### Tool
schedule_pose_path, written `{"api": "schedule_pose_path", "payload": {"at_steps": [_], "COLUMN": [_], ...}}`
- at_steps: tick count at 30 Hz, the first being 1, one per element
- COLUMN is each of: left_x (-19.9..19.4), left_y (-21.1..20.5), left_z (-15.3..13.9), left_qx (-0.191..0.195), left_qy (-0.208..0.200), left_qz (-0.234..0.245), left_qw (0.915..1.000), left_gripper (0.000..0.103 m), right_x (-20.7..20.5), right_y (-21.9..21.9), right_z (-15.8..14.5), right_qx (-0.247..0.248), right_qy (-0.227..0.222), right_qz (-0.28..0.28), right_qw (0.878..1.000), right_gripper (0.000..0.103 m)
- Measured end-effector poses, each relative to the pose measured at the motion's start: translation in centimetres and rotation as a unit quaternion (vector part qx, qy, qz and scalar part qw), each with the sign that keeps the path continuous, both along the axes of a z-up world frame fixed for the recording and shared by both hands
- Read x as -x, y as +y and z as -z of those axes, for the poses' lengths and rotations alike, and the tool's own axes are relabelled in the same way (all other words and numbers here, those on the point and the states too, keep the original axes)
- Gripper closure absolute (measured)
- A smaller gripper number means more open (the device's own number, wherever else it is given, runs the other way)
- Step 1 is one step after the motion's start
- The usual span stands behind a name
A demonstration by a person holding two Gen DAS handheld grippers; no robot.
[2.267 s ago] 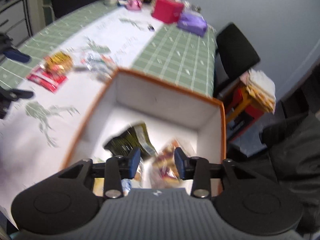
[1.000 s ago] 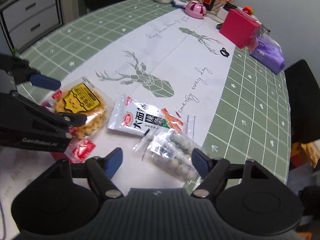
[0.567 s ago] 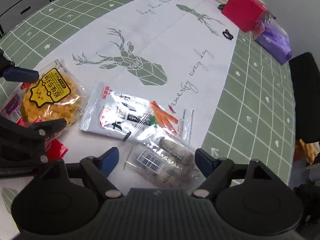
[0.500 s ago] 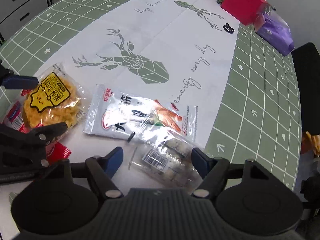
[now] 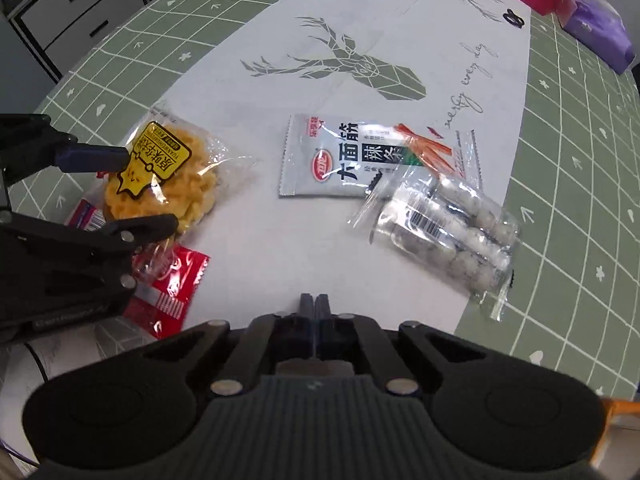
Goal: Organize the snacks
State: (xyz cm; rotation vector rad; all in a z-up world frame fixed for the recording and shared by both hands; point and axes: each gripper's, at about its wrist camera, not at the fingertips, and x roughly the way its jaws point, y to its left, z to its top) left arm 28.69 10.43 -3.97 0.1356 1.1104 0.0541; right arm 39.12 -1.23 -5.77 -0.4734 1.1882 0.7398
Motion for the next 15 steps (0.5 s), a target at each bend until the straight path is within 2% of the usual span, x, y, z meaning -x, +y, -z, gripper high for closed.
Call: {"api": "schedule_pose_path", "payload": {"at_steps": [3,5,6,7,9,11,13,15], "left_x": [0.2,0.1,0.0,-0.2,-0.3,-0.4,-0.6,-0.8], "left_y": [0.1,0.8,1.2,1.7,2.4,2.6,2.8,3.4], "left_z": [-0.5,-0.9,-1.1,-1.2,-1.5,-1.9,-2.1,-2.1], "left_qx": [0.008,0.034,0.047,0.06,0.078,0.067,0.049,0.057], "left_qy": [0.005,0.007,0.006,0.005,0.004,-0.002,-0.003,-0.005], "left_qz": [0.005,-0.003,-0.011,-0.018,-0.017,-0.017,-0.027,-0.042], "left_qw": [0.9999,0.9994,0.9988,0.998,0.9968,0.9976,0.9984,0.9975], "left_gripper": [0.07,0.07,0.068,0.064,0.041,0.029,0.025,0.015], "right_x": [-0.6,-1.5,-1.7,-1.7,-1.5,-0.6,0.4,1.0], "right_y": [-0.7,-1.4,-1.6,-1.9,-1.9,-1.3,-0.1,0.9], "right_z": [-1.6,-2.6,-3.0,-3.3,-3.6,-3.3,-2.8,-2.5], "right_qx": [0.007,0.005,-0.001,-0.011,-0.036,-0.049,-0.047,-0.055], "right_qy": [-0.03,-0.044,-0.044,-0.04,-0.028,-0.025,-0.036,-0.035], "right_qz": [-0.001,0.015,0.022,0.028,0.029,0.013,-0.002,-0.004], "right_qw": [1.0,0.999,0.999,0.999,0.999,0.998,0.998,0.998], "right_gripper": [0.095,0.085,0.079,0.078,0.076,0.072,0.066,0.067]}}
